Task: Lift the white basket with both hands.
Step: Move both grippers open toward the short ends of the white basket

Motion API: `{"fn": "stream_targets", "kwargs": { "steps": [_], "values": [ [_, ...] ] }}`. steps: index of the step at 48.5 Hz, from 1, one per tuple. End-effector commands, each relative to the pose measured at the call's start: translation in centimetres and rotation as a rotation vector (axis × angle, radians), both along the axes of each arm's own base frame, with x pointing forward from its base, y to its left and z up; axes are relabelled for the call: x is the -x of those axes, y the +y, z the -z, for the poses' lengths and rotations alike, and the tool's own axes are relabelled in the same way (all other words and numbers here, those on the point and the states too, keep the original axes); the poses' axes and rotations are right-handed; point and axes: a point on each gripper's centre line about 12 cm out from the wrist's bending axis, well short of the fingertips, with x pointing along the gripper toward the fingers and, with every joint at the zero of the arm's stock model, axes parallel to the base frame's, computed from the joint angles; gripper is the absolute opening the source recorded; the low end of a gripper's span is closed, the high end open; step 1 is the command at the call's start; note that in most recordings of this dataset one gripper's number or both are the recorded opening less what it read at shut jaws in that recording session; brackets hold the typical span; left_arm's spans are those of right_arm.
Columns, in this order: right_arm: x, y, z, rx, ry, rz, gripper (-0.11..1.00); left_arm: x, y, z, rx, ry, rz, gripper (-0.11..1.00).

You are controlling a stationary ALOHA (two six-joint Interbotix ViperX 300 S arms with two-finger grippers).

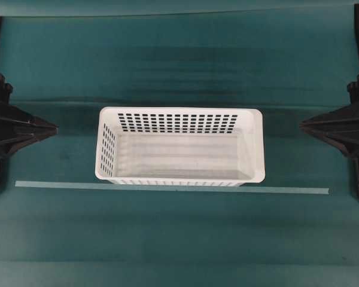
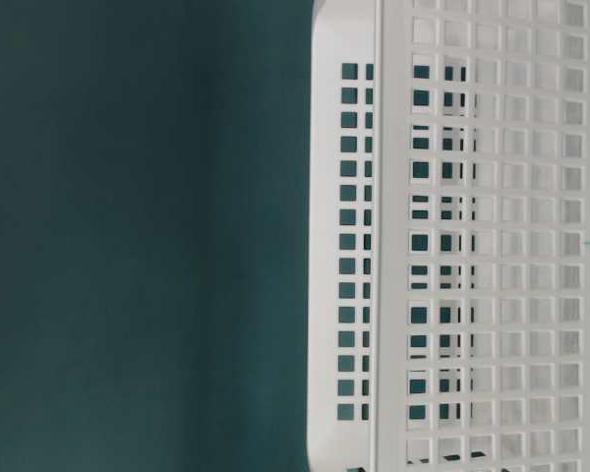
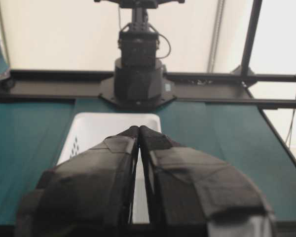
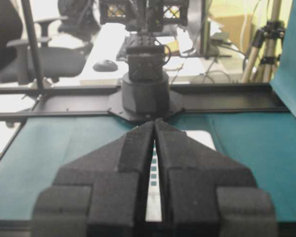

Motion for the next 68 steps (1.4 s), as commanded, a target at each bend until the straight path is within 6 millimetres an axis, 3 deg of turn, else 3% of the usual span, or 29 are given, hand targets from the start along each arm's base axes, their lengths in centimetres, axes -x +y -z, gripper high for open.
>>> {"fn": "stream_targets", "kwargs": {
  "steps": [1,4,8,12,20,29,36,43,54,61,68],
  "values": [
    [-0.1,0.2,-0.5,-0.017,-0.014,-0.013,0.14,-0.6,-0.2,-0.1,0.032,0.031,0.014,0.14],
    [-0.5,0.0,-0.6,-0.079,0.015,0.0,0.17,-0.7,-0.2,-0.2,0.073,0.054,0.017,0.11],
    [-1.2,-0.3,-0.8,-0.174,0.083,0.014,0.06,-0.9,-0.2,-0.5,0.132,0.068,0.021,0.01],
    [-1.8,-0.3,-0.8,-0.262,0.164,0.015,0.03,-0.9,-0.2,-1.1,0.188,0.075,0.024,-0.03],
    [-3.0,-0.7,-1.2,-0.595,0.298,0.051,0.03,-1.7,-0.2,-2.6,0.319,0.135,0.024,-0.04],
    [-4.3,-2.4,-1.5,-0.941,0.423,0.173,0.03,-3.4,-0.2,-4.7,0.599,0.24,-0.002,-0.04],
    [-5.2,-3.2,-1.3,-1.108,0.512,0.256,0.03,-4.4,0.0,-4.7,0.813,0.347,-0.066,-0.04],
    [-5.7,-3.3,0.2,-1.261,0.701,0.374,0.03,-5.3,0.2,-3.9,0.96,0.43,-0.135,-0.04],
    [-7.7,-3.6,1.8,-1.328,0.952,0.568,0.03,-6.2,1.3,-1.9,1.143,0.58,-0.32,-0.04],
    [-8.9,-3.8,2.8,-1.261,1.071,0.682,0.03,-6.0,1.8,0.5,1.261,0.73,-0.515,-0.04],
    [-9.4,-4.2,3.8,-1.173,1.175,0.804,0.03,-6.3,1.9,1.5,1.261,0.794,-0.572,-0.04]
  ]
}}
